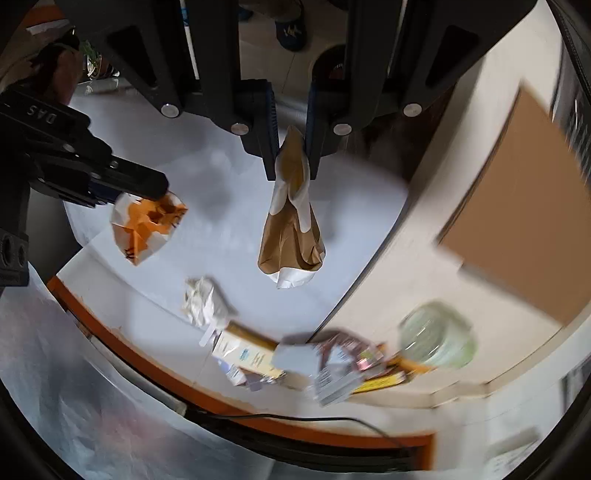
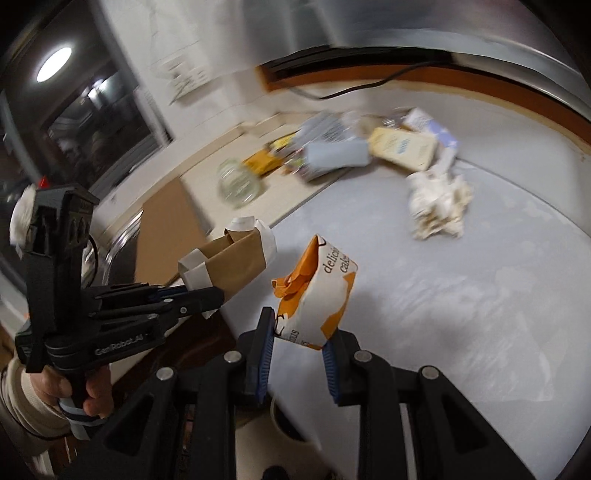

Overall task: Collect trash
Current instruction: 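Carry both items down over the bin and open both grippers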

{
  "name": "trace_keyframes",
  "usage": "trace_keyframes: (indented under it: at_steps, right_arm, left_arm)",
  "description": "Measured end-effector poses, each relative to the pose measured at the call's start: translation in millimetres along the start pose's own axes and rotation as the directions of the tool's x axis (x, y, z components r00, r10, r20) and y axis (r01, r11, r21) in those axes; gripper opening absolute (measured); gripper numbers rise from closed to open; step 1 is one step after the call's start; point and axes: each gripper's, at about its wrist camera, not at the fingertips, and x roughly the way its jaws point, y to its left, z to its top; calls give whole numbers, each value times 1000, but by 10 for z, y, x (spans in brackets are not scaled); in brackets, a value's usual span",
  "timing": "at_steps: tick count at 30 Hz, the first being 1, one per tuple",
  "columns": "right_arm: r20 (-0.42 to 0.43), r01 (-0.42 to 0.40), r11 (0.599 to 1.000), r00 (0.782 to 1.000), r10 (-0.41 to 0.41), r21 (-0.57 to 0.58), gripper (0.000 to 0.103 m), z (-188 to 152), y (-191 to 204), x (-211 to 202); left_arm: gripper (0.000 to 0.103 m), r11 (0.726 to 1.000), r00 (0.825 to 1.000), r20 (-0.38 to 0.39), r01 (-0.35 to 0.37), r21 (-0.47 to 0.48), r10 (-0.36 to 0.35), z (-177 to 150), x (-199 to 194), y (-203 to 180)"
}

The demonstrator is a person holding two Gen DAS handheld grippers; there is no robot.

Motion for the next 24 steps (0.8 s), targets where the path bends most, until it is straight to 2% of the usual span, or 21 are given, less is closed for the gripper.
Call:
trace_keyframes:
  at_steps: [6,11,15,19,24]
  right_arm:
    - [-86,-75,990,994,65,-119,24,-419,475,139]
    - [-227,-122,979,970,83,-162,24,-812,707,512]
    - [-333,-127,980,940,70,-154,24,-1157,750,955]
    - [-417,-99,988,908,40,-121,25,-1509,653,1477]
    - [-470,-61,991,883,0,-115,25,-1883,485,2142]
  left_arm:
    - [11,999,999,-40,-39,-38,37,-680,-272,179]
    - [11,996,991,-119,-68,-63,60,-1163,-196,300]
    - [11,993,980,-193,-72,-98,52,-1502,117,433]
    - [11,988,965,-258,-81,-128,46,-1780,578,593]
    - [11,977,950,-310,-103,-184,41,-2060,1263,897]
